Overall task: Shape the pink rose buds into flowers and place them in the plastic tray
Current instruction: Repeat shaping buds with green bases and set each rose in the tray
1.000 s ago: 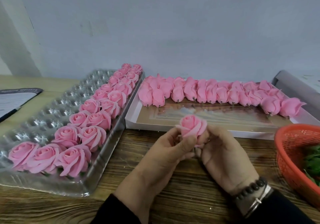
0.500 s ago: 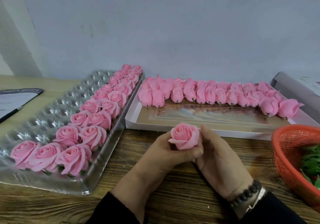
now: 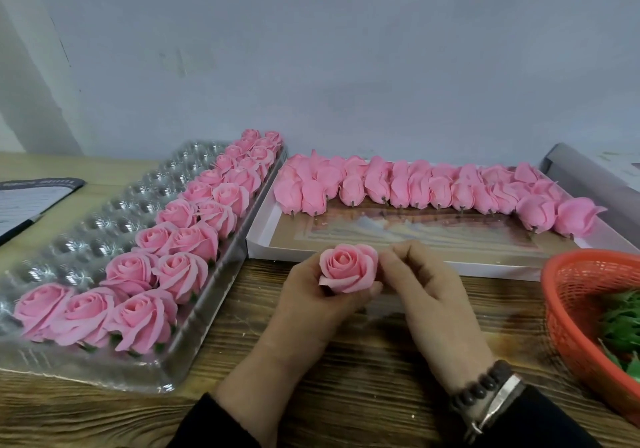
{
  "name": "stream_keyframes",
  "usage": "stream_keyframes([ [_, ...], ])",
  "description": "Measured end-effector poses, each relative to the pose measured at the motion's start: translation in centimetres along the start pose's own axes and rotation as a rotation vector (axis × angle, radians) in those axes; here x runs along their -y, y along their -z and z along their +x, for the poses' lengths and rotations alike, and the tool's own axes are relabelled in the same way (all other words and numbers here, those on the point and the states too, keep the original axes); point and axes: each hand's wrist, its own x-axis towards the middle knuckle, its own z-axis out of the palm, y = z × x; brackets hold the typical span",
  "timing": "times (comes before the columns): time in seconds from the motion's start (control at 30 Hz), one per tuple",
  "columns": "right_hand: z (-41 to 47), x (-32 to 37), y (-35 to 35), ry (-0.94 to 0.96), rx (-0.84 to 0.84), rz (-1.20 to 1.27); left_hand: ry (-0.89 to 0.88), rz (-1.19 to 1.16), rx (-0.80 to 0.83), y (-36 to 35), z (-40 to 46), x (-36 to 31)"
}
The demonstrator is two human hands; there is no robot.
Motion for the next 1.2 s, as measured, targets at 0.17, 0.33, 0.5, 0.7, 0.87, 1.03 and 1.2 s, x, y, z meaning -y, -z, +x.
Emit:
stream_keyframes([
  [0.17, 0.0, -0.2, -0.1, 0.006, 0.041, 0.061, -0.03, 0.016, 0.008, 0.0, 0.1, 0.3],
  [0.33, -0.1, 0.1, -0.1, 0.054, 0.025, 0.025, -0.007, 0.014, 0.043, -0.3, 0.1, 0.7],
  [0.5, -0.2, 0.6, -0.4, 0.083, -0.051, 0.111, 0.09, -0.007, -0.014, 0.0, 0.2, 1.1],
  [0.7, 0.1, -0.6, -0.9, -0.055, 0.069, 0.035, 0.124, -0.436, -0.16, -0.6, 0.5, 1.1],
  [0.87, -0.2, -1.0, -1.8, -0.088, 0.144, -0.004, 0.178, -0.469, -0.158, -1.4, 0.3, 1.2],
  [1.03, -0.3, -0.5, -1.6, -0.096, 0.167, -0.04, 0.228, -0.539, -0.072, -1.1, 0.3, 0.8],
  [1.2, -0.3, 0.0, -1.1, -0.191, 0.32, -0.026, 0.37, -0.54, -0.118, -0.5, 0.4, 0.4],
])
